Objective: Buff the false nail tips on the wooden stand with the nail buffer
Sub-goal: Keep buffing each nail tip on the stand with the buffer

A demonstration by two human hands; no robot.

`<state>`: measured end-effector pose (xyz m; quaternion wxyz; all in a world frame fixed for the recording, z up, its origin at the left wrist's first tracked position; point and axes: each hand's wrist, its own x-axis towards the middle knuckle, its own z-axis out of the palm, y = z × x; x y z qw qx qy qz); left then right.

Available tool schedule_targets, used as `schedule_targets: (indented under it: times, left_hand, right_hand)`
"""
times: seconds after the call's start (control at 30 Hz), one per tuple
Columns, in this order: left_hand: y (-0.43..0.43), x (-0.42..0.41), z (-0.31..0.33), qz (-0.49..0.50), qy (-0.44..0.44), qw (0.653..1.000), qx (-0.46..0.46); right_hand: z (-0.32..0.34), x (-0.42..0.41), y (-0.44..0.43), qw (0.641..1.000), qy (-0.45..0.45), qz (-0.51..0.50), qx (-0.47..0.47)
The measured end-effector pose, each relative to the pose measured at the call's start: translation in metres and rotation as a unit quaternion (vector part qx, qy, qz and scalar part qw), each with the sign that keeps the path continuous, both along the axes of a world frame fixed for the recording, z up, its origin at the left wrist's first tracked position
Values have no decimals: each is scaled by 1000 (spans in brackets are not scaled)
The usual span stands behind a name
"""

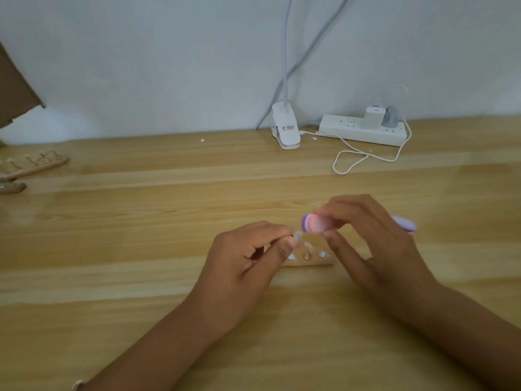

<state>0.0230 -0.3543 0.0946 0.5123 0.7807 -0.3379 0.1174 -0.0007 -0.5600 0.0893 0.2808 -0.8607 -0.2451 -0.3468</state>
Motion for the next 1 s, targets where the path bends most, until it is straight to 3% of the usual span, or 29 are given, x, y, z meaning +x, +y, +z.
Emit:
schedule_targets:
  times: [0.1,0.2,0.27,0.43,0.57,0.63,0.73,0.8,0.9,1.0]
  left_hand:
    - [-1,-1,2,-23,30,999,-15]
    - [-2,-3,2,-57,49,997,-16]
    - [-2,-4,3,-53,74,996,-27]
    - [1,-1,5,-72,132,987,-59]
    - [-2,-6,10,-130,182,973,-62]
    - [-1,-7,10,-149,216,962,-71]
    - [1,-6,12,-157,258,949,-86]
    - [0,-5,13,-161,286,940,-96]
    - [-1,-5,13,-187,315,924,-110]
    - [3,-2,12,-200,351,908,-111]
  right_hand:
    - [1,-3,3,1000,-15,12,21]
    - [-7,-7,12,996,-38,71,-28]
    - [-8,0,3,998,-24,41,-40]
    - [3,7,-8,998,-5,4,69]
    - [-5,-6,6,996,-40,84,-19]
    - [-5,-1,1,995,-30,77,-46]
    - [0,4,-7,999,-24,27,-11]
    - [1,-1,0,998,-41,50,7]
    - [-6,-6,10,992,-62,105,-35]
    - [0,2,-2,997,-47,42,-46]
